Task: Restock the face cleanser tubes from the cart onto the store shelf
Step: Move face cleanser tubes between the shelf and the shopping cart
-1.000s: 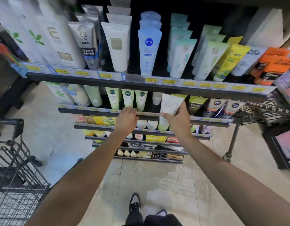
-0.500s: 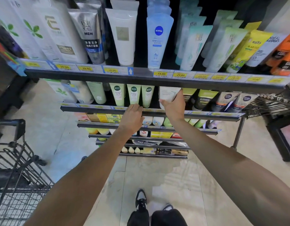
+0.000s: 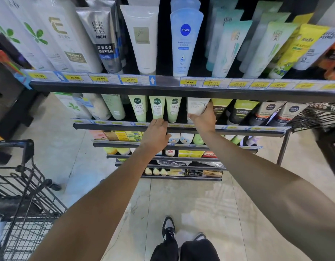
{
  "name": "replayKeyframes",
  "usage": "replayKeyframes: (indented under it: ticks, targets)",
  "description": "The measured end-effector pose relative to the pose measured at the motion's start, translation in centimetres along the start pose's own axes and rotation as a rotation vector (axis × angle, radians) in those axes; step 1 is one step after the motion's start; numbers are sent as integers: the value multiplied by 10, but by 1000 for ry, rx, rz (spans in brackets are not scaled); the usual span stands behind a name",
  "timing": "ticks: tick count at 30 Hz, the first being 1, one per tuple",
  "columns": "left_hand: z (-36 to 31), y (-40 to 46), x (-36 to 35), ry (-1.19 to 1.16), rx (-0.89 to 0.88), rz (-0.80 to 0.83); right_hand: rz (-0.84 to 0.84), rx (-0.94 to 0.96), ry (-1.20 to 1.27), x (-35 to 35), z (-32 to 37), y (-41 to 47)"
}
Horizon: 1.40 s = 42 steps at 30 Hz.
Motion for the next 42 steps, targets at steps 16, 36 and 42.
replayKeyframes:
  ticks: [16, 36, 42]
  targets:
    - [-5, -19, 13, -23, 10, 87, 32, -78, -73, 12, -7, -25]
    - [97, -319, 103, 26, 481, -169, 638, 693, -463, -32, 109, -289]
    - [167, -427, 115, -65, 714, -213, 806, 828, -422, -101, 145, -375]
Point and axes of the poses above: each hand's wrist, its own y-axis towards the middle knuckle, its own x-axis out of the back of the hand, z = x × y, the point moved 2 cm from there along y, towards the middle knuckle, and after that the axes turned 9 degrees about x, right-handed, at the moved point
